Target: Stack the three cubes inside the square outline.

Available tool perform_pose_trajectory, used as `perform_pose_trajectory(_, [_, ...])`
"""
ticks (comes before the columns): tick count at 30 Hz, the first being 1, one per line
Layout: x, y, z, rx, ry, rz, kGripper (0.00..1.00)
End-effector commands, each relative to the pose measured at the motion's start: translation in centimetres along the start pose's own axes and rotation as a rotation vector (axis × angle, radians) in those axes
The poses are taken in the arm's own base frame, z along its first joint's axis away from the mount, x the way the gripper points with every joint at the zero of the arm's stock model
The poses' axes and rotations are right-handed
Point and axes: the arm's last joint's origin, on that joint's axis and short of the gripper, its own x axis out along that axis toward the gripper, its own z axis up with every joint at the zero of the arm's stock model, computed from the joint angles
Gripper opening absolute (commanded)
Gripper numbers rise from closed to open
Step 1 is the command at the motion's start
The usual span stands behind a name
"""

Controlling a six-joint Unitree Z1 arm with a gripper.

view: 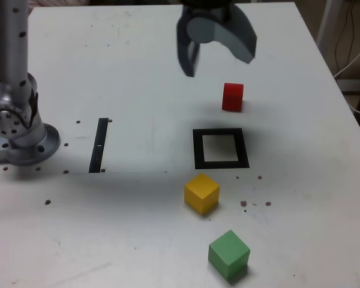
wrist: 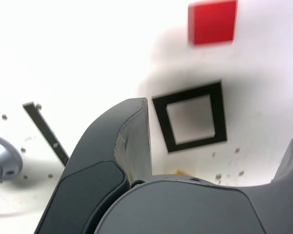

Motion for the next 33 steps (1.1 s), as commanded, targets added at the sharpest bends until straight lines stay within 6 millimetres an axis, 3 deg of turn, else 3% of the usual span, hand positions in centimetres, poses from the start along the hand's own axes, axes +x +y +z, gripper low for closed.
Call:
perform_pose_trajectory(1, [0.6, 1.0, 0.7, -0.005, 0.011, 0.004, 1.0])
perform_pose_trajectory(9, [3.5, 3.7, 3.0, -0.02, 0.054, -0.01, 1.0])
perform_pose_trajectory(23, [8.0, 4.9, 3.9, -0.023, 0.122, -0.042, 0.99])
perform_pose_trajectory(33, [9.2, 5.6, 4.9, 0.0, 0.103, -0.039, 0.96])
